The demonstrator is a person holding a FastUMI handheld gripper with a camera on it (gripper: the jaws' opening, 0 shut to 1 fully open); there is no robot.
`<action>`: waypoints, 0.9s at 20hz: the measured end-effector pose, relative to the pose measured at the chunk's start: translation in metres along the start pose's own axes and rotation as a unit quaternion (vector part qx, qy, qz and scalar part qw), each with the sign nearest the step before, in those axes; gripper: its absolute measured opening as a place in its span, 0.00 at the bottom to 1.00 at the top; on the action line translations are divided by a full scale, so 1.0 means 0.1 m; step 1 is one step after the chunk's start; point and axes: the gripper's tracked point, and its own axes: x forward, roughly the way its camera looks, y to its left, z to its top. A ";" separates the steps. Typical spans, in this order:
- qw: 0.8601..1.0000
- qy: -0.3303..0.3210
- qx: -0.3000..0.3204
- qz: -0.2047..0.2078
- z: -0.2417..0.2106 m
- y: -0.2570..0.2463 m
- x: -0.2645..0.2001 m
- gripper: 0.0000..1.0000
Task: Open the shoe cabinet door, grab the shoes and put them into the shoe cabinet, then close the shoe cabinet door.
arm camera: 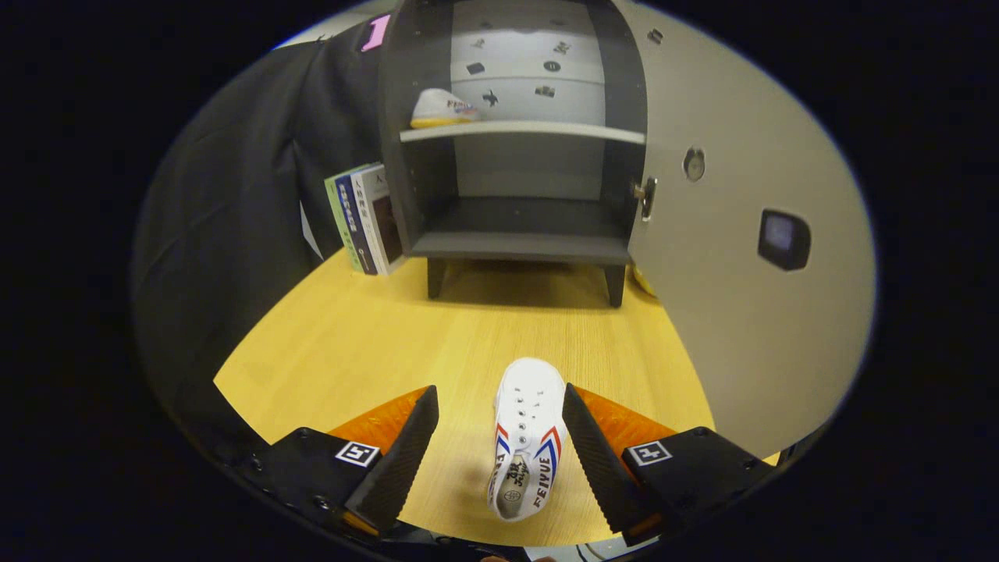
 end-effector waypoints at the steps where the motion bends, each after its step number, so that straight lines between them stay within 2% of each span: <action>1: 1.000 0.021 0.009 0.003 -0.12 -0.01 0.12 0.99; 8: 0.994 0.106 -0.018 0.011 -0.56 0.02 0.62 0.98; 12: 0.991 0.126 -0.044 -0.018 -0.65 -0.07 0.75 0.96; 13: 0.990 0.127 -0.055 -0.029 -0.66 -0.11 0.75 0.91; 14: 0.988 0.130 -0.072 -0.041 -0.67 -0.16 0.75 0.81; 15: 0.987 0.132 -0.084 -0.042 -0.68 -0.15 0.76 0.71; 18: 0.985 0.142 -0.086 -0.038 -0.69 -0.08 0.71 0.54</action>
